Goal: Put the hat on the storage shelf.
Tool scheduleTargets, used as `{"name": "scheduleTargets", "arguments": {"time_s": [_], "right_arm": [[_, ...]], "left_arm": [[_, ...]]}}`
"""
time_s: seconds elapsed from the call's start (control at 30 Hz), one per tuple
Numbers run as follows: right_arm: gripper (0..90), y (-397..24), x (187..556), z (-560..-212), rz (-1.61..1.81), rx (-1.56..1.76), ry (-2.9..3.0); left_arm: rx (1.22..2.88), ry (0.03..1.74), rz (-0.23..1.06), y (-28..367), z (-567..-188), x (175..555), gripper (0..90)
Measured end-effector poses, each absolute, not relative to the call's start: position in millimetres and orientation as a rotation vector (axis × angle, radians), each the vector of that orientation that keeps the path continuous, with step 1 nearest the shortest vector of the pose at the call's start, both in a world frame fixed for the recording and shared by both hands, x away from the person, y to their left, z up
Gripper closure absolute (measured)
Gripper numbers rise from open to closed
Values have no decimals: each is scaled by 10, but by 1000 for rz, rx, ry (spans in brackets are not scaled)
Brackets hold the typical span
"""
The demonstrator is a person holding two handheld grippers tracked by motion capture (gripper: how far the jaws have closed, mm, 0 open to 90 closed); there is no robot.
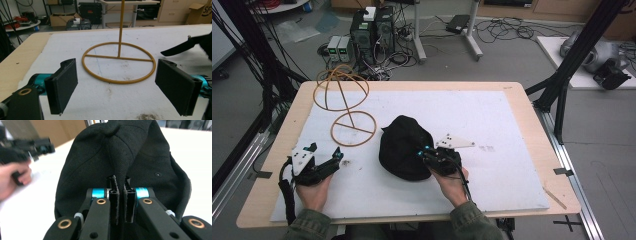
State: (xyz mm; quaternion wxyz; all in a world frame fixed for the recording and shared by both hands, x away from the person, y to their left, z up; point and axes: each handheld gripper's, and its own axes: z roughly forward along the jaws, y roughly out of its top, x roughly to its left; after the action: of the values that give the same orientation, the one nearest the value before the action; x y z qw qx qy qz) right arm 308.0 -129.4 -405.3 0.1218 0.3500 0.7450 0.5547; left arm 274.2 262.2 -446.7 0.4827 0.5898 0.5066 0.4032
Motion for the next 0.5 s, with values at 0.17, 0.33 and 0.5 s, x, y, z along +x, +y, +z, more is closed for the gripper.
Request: {"name": "scheduleTargets", "arguments": {"time_s": [0.17, 0.33, 0.5], "right_arm": [[871, -1328, 3035, -3904, 1685, 977, 2069], [871, -1325, 3010, -3508, 1780, 883, 1892], [872, -1297, 3079, -3225, 1891, 846, 1781]], "left_arm": [[1439, 1226, 972, 2605, -4468, 2743, 183], [1428, 1230, 975, 2603, -4460, 2752, 183], [1425, 1232, 968, 2593, -4466, 2759, 183]]}}
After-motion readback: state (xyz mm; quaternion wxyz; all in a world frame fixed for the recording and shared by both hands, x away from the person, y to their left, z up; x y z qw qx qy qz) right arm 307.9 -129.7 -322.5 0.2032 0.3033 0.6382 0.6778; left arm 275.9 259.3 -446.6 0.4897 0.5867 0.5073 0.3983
